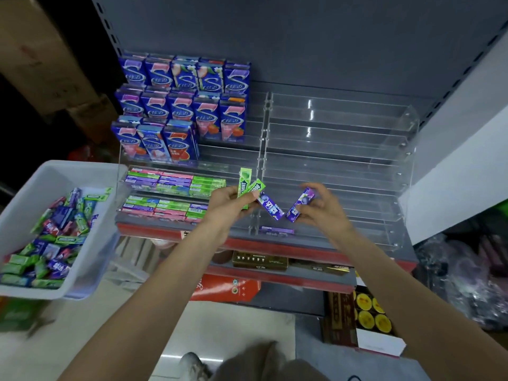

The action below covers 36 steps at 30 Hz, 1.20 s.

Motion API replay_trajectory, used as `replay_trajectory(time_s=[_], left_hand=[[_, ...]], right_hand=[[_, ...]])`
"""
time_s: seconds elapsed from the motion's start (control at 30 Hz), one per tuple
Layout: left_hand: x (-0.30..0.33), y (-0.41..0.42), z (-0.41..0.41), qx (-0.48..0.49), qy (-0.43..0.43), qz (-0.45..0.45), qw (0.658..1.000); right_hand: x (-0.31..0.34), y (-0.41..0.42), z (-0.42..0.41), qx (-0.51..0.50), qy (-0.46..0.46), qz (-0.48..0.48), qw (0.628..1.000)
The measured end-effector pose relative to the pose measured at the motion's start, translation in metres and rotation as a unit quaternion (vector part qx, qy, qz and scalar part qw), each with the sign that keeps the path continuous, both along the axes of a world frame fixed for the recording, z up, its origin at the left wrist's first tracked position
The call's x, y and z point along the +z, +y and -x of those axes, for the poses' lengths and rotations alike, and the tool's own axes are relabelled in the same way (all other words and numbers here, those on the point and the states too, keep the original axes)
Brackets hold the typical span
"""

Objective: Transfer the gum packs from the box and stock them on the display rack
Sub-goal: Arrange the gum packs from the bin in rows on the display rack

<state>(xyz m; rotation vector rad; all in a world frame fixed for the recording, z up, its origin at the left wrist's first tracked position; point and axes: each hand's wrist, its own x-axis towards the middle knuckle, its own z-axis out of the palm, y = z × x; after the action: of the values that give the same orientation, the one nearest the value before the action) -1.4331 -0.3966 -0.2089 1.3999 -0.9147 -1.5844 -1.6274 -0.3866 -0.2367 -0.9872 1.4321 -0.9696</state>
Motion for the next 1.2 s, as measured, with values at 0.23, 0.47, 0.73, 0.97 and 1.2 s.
replay_trajectory(time_s=[0.23,0.47,0.73,0.97,1.2], left_hand=[[-0.013,-0.001,-0.013,0.021,-0.025,-0.015,0.999],[-0.016,0.001,-0.016,0.020,-0.037,-0.027,0.999],[-0.014,0.000,-0.017,0.009,-0.049,-0.024,0.998],[-0.016,0.000,-0.021,0.019,-0.044,-0.033,0.998],[-0.015,0.002,-0.023,0.023,-0.039,-0.029,0.999]], right_hand=[[-0.031,0.006,-0.001,0.016,0.219,0.068,0.973],[-0.049,0.014,-0.007,0.099,0.373,0.087,0.918],[-0.051,0.007,-0.013,0.180,0.426,0.087,0.882],[-0.053,0.002,-0.012,0.197,0.445,0.065,0.871],[-0.051,0.002,-0.012,0.197,0.461,0.064,0.863]])
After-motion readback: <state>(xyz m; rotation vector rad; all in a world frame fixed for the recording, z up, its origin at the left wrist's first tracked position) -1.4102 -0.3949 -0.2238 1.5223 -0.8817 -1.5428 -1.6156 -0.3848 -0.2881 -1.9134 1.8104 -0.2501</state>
